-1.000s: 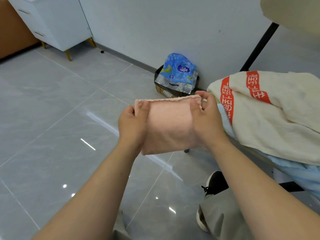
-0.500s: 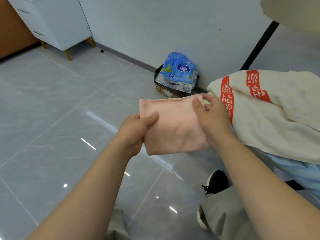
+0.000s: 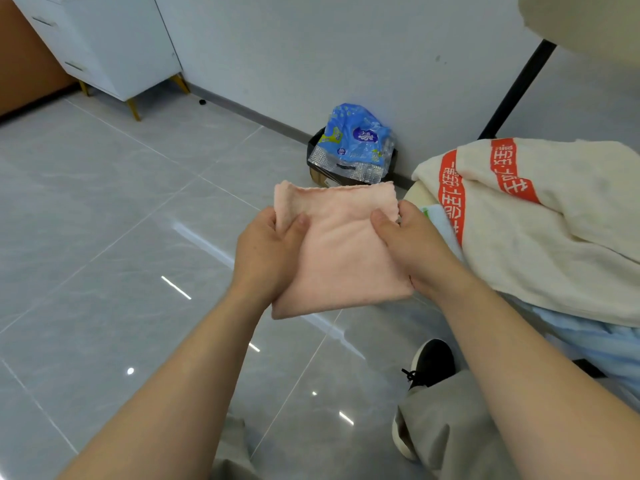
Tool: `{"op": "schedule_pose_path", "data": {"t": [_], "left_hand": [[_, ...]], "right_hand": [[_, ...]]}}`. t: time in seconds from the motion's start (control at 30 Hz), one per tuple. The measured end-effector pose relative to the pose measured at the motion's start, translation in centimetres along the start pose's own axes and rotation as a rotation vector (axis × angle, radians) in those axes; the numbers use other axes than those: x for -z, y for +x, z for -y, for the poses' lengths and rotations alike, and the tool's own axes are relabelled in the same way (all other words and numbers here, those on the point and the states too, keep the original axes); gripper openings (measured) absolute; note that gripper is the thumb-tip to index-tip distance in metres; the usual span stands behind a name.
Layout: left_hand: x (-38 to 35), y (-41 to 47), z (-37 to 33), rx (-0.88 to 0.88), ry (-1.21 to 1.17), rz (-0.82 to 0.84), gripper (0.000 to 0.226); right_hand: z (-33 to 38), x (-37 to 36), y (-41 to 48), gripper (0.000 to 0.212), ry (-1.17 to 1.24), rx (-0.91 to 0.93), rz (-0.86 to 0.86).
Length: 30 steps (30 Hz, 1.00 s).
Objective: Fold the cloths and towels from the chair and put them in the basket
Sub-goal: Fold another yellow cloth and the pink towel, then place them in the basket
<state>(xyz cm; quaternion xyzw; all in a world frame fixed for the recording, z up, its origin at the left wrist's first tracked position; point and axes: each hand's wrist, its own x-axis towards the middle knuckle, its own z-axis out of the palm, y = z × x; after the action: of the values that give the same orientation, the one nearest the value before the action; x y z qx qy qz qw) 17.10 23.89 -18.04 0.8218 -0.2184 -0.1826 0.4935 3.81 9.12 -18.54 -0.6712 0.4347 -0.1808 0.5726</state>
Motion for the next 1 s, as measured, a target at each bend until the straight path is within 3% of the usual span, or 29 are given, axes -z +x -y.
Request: {"op": "schedule_pose_path", "data": {"t": [0.17,0.3,0.37,0.5,0.67,0.83,1.0], "left_hand": [[0.7,0.2,-0.2,0.092,-0.168,0.051,0.02],[1.4,0.0,-0.6,0.44,-0.474,0.36,0.028],[1.7,0.0,-0.8,0.513,-0.531,0.45,0.032],[1.9,0.1,-1.0,0.493,-0.534,0.386,0.028],[2.1,0.4,-0.6,0.534,-0.528,0.392,0.031],[2.2,0.2,-0.9,0.552,-0.588,0.425,0.025],[2.6,0.3,-1.1,0.57,-0.708,0.413,0.017]], "right_hand": [[0.4,0.2,-0.6,0.016,-0.209,0.078,0.032],[0.6,0.6,-0.6,0.033,-0.177,-0.023,0.021],[0.9,0.9,-0.6,0.037,0.025,-0.191,0.072],[1.4,1.6,-0.8,0.026,0.501,-0.511,0.248],[1.1,1.9,-0.6,0.046,0.537,-0.549,0.313],[1.1,2.1,-0.7,0.013,0.514,-0.551,0.298],[2.0,2.6,-1.2,0.026,0.675,-0.527,0.308]]}}
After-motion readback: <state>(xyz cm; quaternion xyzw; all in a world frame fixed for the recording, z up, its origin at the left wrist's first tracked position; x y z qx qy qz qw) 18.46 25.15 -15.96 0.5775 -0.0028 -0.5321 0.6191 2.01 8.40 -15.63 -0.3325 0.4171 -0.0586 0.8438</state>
